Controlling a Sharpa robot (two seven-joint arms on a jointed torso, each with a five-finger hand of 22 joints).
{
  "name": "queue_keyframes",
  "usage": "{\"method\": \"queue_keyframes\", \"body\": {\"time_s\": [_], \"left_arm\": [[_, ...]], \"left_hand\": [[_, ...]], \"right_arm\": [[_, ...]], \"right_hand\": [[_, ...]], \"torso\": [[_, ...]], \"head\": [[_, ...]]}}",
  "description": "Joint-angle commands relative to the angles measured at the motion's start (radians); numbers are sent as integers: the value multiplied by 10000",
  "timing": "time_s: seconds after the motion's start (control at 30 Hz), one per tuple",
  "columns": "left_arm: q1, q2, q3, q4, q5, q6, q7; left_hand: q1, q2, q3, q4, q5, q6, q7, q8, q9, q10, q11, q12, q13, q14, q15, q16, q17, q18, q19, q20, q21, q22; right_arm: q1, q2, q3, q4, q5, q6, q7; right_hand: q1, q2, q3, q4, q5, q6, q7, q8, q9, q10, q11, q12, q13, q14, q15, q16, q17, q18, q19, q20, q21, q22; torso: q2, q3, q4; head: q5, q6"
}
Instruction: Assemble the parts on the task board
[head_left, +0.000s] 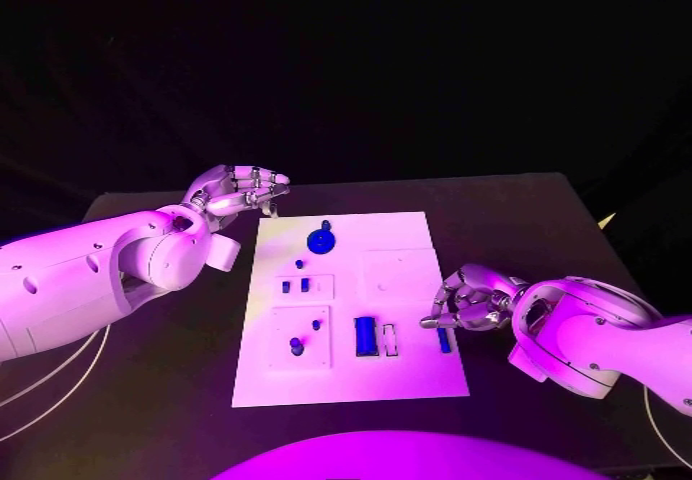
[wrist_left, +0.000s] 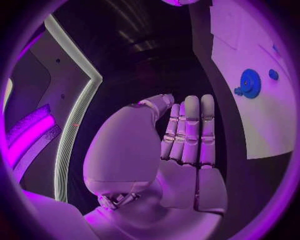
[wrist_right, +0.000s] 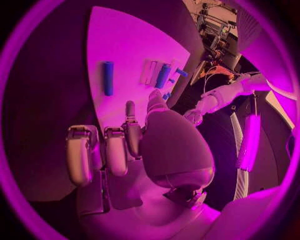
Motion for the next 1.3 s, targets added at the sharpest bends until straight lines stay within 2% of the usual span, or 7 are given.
{"method": "queue_keyframes", "body": {"time_s": [0.03, 0.23, 0.43, 1.03, 1.13, 1.3], "left_arm": [[6, 25, 6, 33, -16, 141, 129], [5, 16, 6, 49, -16, 135, 149], [5, 10, 6, 54, -16, 140, 161], [5, -11, 6, 45, -17, 150, 141], [5, -9, 6, 39, -17, 151, 136], [5, -3, 6, 40, -27, 150, 141]], "left_hand": [[-61, 15, -14, -52, -34, -67, 15, 26, 9, -73, 31, 34, -13, -39, -9, 68, 16, 126, -80, -2, -59, -13], [-61, 15, -14, -52, -34, -67, 15, 26, 9, -73, 31, 34, -13, -39, -9, 68, 16, 126, -80, -2, -59, -13], [-61, 15, -14, -52, -34, -67, 15, 26, 9, -73, 31, 34, -13, -39, -9, 68, 16, 126, -80, -2, -59, -13], [-70, 12, -18, -53, -35, -84, 19, 37, 10, -82, 34, 53, -13, -49, -5, 81, 18, 126, -86, 3, -62, -12], [-70, 12, -18, -53, -35, -84, 19, 37, 10, -82, 34, 53, -13, -49, -5, 81, 18, 126, -86, 3, -62, -12], [-70, 12, -18, -53, -35, -84, 19, 37, 10, -82, 34, 53, -13, -49, -5, 81, 18, 126, -86, 3, -62, -12]], "right_arm": [[-81, -231, -27, 2, -665, 392, 1], [-422, -505, -49, 43, -1616, 347, -236], [-602, -514, -59, 48, -2158, 322, -466], [-722, -125, -63, -93, -2369, 250, -614], [-726, -28, -63, -145, -2375, 423, -661], [-777, 167, -64, -270, -2376, 1105, -937]], "right_hand": [[89, -13, -2, -41, -69, -10, 44, -40, -10, 191, -42, 241, 960, 757, 56, 87, 1203, -95, 779, 86, 98, 2463], [119, -32, -37, -14, -149, 88, 32, -34, -3, 239, -46, 332, 1033, 779, 59, 139, 1306, -116, 822, 96, 202, 2492], [128, -39, -62, -1, -178, 191, 7, -8, 11, 247, -62, 350, 1049, 780, 50, 144, 1312, -117, 824, 96, 207, 2493], [129, -14, -107, 9, -191, 447, -82, 96, 80, 251, -132, 361, 1069, 778, 1, 149, 1317, -122, 836, 69, 237, 2501], [152, 14, -104, 4, -177, 506, -110, 128, 104, 257, -155, 370, 1079, 780, -17, 154, 1329, -123, 838, 57, 242, 2503], [221, 40, -90, -16, -209, 517, -130, 137, 120, 207, -174, 283, 1018, 765, -34, 124, 1265, -99, 791, 42, 130, 2471]], "torso": [[5, 4, 2], [9, 14, -3], [11, 12, 17], [13, 7, 21], [12, 4, 15], [10, 7, 17]], "head": [[-76, 9], [-138, 29], [-151, -10], [-105, -40], [-101, -34], [-82, -22]]}}
